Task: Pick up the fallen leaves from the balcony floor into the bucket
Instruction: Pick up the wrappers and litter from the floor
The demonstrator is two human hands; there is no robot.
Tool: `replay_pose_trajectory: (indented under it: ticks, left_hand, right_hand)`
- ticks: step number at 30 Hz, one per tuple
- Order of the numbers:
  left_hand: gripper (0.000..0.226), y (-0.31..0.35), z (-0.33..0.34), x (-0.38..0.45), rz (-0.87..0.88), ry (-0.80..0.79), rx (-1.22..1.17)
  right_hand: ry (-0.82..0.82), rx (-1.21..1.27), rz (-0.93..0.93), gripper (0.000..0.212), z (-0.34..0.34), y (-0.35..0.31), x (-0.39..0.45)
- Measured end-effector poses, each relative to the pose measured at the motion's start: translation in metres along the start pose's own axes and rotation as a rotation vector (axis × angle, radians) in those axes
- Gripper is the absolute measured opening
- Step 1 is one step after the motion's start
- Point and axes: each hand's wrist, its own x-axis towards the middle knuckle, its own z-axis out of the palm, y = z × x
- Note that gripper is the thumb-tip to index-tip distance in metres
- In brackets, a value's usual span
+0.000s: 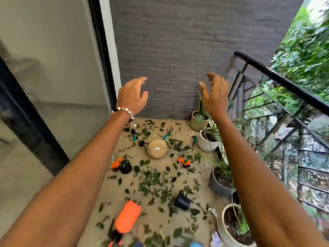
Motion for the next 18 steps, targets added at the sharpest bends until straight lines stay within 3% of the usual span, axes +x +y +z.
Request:
replay_pose_trajectory:
  ticks: [13,18]
  left_hand:
    - [0.024,-0.119,0.124,-0.076,-0.423,-0.148,-0.193]
    - [0.028,-0.183,0.175,-0.076,-0.646,-0.224,-0.295]
  right_hand:
    - [-0.292,0.309,0.372,0.026,0.174,0.062,-0.089]
    - [-0.455,0.299,0.458,0.028,0.256,0.077,-0.085]
